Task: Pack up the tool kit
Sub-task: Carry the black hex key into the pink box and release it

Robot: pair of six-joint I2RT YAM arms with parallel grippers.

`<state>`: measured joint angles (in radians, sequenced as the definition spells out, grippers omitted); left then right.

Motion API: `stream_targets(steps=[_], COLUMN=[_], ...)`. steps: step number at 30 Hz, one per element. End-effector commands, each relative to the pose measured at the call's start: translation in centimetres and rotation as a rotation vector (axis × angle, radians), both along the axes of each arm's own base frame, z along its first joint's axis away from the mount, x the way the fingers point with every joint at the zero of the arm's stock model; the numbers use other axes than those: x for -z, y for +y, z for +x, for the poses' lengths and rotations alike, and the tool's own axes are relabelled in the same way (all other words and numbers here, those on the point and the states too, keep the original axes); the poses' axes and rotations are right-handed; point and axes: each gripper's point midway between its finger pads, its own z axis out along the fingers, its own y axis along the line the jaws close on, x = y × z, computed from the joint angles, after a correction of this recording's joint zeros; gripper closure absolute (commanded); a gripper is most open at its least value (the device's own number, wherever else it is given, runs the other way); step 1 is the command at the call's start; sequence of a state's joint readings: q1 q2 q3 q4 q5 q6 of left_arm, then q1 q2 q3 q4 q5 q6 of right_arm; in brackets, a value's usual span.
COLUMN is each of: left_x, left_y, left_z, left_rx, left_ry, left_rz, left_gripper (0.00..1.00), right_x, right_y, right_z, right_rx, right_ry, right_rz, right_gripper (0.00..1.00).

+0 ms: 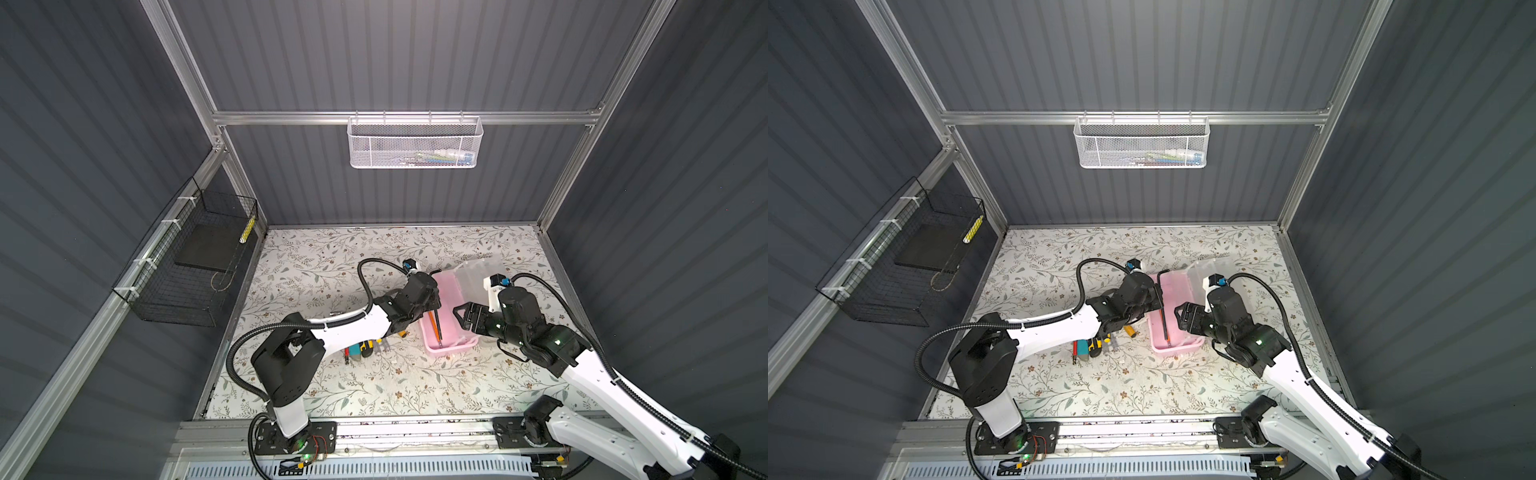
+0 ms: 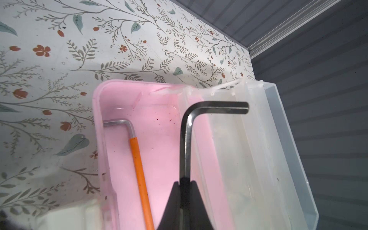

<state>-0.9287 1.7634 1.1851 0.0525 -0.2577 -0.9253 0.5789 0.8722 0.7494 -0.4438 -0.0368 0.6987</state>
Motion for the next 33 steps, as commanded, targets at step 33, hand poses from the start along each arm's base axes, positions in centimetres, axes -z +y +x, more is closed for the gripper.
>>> stream_targets(steps=[33], left_x=[4.3], left_y=[-2.2], left_z=[1.1], left_rx=[-0.011], left_ry=[0.112], left_rz=[0.041], left_gripper=[0.66], right_x=[1.7], right_y=[-0.8], right_z=[-0.5], right_rx=[0.008], right_ry=[0.047], right_rz=[-0.041], right_gripper=[0.2])
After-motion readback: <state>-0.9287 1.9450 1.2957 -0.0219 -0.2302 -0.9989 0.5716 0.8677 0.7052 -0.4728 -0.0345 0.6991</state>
